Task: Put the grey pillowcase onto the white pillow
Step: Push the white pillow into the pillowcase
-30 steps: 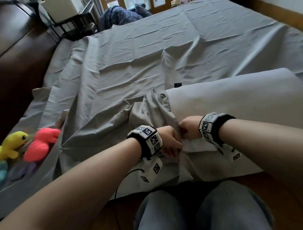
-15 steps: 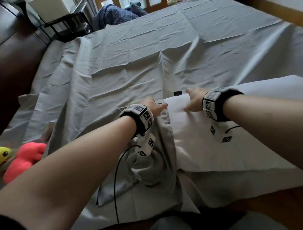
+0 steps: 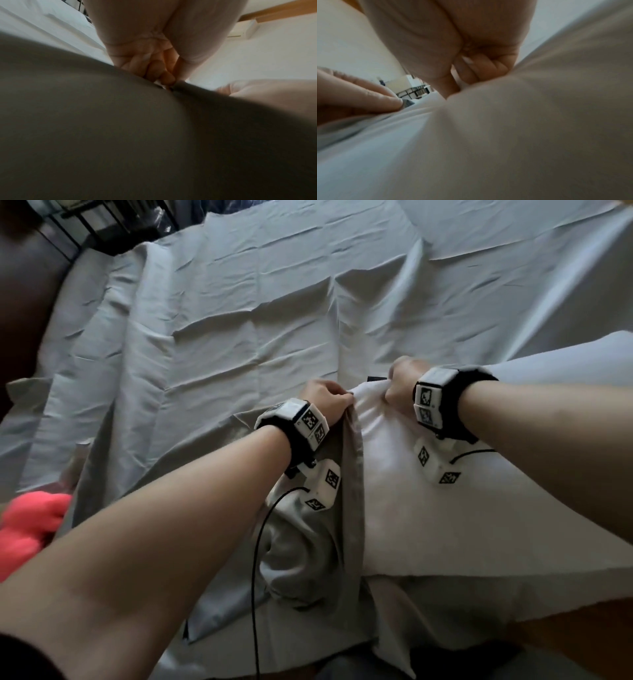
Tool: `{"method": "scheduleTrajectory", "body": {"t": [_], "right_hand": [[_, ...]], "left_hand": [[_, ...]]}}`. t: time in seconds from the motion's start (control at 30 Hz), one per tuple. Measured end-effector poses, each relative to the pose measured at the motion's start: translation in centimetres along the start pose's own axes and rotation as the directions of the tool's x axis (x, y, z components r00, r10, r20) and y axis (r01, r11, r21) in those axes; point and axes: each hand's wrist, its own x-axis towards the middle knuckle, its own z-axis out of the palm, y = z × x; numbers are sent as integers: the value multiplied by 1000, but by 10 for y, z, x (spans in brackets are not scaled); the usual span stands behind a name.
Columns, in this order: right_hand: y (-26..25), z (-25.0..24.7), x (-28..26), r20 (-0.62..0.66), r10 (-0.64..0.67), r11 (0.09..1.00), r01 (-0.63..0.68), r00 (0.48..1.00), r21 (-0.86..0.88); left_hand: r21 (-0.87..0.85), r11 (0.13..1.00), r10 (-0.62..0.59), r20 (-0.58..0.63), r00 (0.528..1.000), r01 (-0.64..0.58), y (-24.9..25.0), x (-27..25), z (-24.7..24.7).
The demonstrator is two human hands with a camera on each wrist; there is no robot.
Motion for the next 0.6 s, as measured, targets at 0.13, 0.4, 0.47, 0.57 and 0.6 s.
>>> {"method": "scheduleTrajectory", "body": {"t": [0.13, 0.4, 0.47, 0.57, 0.6], "right_hand": [[-18, -47, -20, -222, -23, 984, 61, 975, 166], [-53, -122, -101, -677, -251, 849, 493, 692, 190], [-56, -105, -119, -642, -334, 817, 551, 690, 167], [-50, -51, -140, -521, -408, 818, 554, 750, 158], [-47, -34, -149, -440, -422, 845, 519, 792, 124]], "left_hand": [[-126, 987, 87, -98, 991, -99, 37, -18, -38], [-318, 898, 216, -287, 933, -305, 105, -66, -114], [-238, 937, 192, -266, 945, -257, 90, -82, -117], [-130, 990, 36, -120, 992, -52, 47, -106, -102], [-80, 997, -10, -45, 999, 7, 33, -116, -93]]}}
